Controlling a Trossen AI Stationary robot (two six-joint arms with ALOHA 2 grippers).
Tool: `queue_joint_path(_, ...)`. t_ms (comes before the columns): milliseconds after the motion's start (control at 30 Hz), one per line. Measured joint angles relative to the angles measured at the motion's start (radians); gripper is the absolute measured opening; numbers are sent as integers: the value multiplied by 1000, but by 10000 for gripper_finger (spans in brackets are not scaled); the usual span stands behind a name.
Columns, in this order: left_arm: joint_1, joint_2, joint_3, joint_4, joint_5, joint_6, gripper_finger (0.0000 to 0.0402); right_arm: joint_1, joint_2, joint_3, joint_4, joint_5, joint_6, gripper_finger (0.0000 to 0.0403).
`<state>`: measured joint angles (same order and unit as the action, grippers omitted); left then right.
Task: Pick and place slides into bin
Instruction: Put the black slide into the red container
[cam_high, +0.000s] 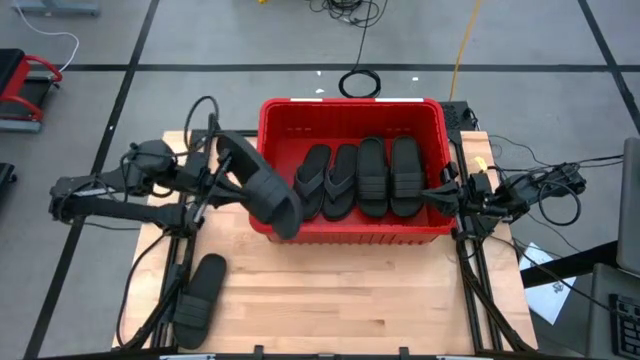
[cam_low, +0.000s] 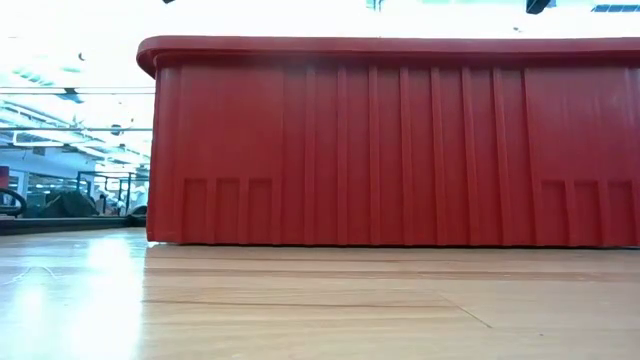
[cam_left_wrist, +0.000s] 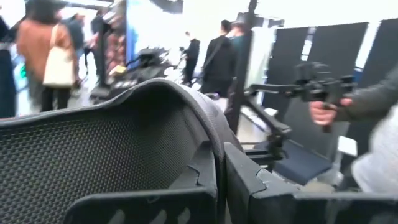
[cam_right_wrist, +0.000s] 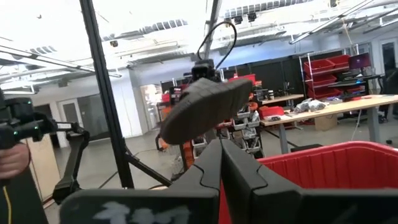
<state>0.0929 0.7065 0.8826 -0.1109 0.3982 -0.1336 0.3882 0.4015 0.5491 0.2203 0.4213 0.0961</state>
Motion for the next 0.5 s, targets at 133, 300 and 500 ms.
queue_joint_path(133,54,30,2,-47,-77,-94,0,0,0,0,0,59,-4,0)
queue_joint_path(300,144,166,93,-185,-1,-74,0,0,0,0,0,134,-6,0)
queue_joint_path(500,244,389,303,-515,237,177,0,0,0,0,0,136,3,0)
